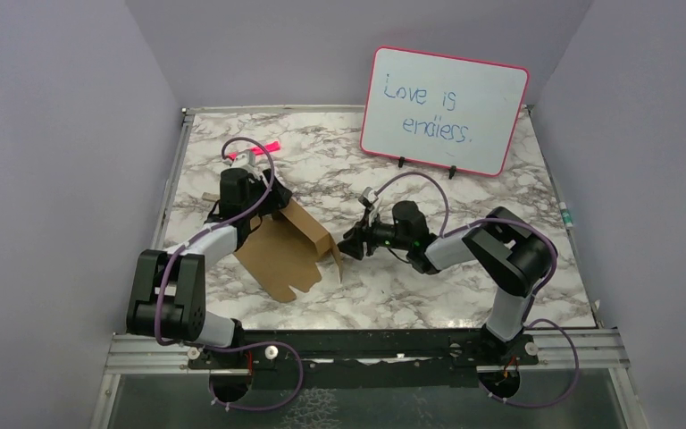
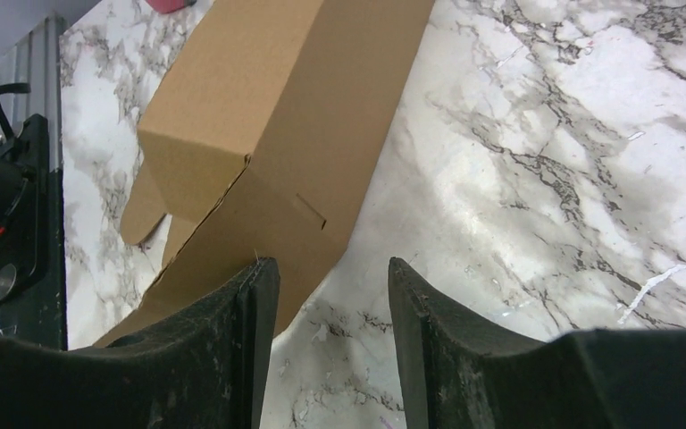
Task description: Fold the paper box
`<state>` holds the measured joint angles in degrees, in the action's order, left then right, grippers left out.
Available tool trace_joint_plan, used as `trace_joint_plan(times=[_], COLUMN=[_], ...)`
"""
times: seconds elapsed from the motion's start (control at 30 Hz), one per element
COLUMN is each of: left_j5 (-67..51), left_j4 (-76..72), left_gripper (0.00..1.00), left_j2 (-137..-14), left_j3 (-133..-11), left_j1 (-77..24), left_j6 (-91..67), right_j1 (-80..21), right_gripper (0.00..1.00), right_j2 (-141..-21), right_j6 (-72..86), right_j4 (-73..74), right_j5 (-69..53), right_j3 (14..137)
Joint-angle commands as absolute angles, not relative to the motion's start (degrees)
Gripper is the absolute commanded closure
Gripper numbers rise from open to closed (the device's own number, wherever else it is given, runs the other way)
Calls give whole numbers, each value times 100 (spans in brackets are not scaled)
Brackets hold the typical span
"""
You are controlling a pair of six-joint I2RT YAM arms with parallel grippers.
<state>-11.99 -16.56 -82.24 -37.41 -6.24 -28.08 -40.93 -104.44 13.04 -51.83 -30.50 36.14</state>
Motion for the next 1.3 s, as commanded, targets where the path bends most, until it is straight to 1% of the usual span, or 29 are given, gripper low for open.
trace_joint_plan(times=[0.0,0.17,0.37,0.53,0.7,0.93,1.03,1.17,1.27], left_j5=[-1237,-1014,-924,-966,-1035,-1038,-933,-460,-160], left_j4=[-1746,-1561,-1463,-1446,-1459,-1541,-1415,-977,-763], left_gripper=[35,34,31,31,31,33,32,26,20], left_j2=[-7916,-7921,-7880,-7840,-7836,-7732,-7653,-7210,-6652], left_j3=[-3596,-3686,-3726,-3676,-3623,-3489,-3487,-3495,-3275], left_j1=[-645,-646,-650,-650,-674,-765,-772,-784,-813], left_j6=[-2979,-2913,-2867,-2874,-2921,-3039,-3041,-3202,-3552], right_j1=[-4131,-4131,-4276,-4645,-5062,-5197,-5212,-5216,-5254], right_gripper=[45,41,38,37,37,36,36,36,35], right_j2=[-10218,-9955,-9731,-9853,-10061,-10319,-10367,-10119,-9611], right_j6=[1394,1217,1141,1257,1426,1747,1741,1688,1576], right_j4=[-5560,-5476,-5599,-6024,-6366,-6639,-6657,-6572,-5927], right_j5=[-2770,-2534,-2574,-2428,-1651,-805,-763,-704,-654], right_j3=[3484,2982,2576,2624,2829,3176,3238,2930,2780])
